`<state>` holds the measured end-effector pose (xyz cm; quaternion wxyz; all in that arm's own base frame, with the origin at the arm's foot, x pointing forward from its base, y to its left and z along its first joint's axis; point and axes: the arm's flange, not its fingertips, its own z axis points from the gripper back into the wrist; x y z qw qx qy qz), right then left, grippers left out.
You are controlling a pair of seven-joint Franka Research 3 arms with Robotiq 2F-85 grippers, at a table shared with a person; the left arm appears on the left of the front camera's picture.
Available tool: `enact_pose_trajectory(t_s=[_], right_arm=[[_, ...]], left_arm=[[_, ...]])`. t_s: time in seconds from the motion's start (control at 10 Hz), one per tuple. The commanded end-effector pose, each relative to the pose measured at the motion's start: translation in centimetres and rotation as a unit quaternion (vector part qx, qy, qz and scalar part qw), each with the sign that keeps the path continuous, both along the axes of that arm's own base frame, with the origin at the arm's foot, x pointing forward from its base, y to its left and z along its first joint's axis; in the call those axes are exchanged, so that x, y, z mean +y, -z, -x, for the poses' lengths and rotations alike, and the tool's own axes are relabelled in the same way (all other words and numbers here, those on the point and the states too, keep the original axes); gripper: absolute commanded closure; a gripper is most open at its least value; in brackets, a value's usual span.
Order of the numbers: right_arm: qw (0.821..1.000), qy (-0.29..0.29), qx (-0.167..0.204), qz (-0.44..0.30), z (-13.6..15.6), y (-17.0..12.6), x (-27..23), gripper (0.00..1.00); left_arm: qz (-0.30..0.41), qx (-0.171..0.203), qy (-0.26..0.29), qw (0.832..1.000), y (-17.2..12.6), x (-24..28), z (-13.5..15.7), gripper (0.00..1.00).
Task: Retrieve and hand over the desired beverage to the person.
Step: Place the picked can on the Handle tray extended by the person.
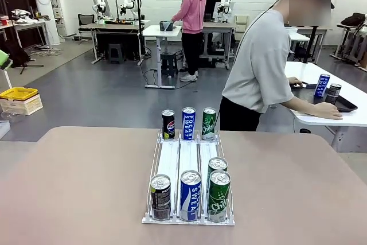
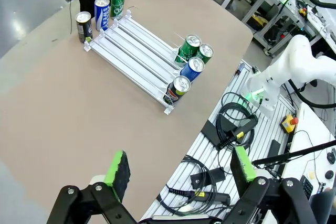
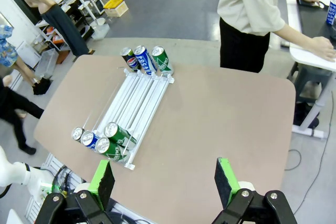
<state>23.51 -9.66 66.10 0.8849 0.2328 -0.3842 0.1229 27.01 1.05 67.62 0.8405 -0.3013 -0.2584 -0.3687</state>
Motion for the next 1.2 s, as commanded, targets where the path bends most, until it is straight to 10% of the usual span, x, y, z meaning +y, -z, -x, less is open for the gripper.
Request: enact_pose_trajectory(t_s=[0.0,1.1], right_arm=[[1.0,-0.014,-0.003,-0.01,-0.2,0.04,0.07,0.0],[1.0,-0.014,-0.003,-0.01,-0.2,0.04,0.07,0.0]], left_arm=[[0.005,-0.003,0.005,1.0,-0.06,-0.12,-0.12,0.0],[0.005,-0.003,0.005,1.0,-0.06,-0.12,-0.12,0.0]])
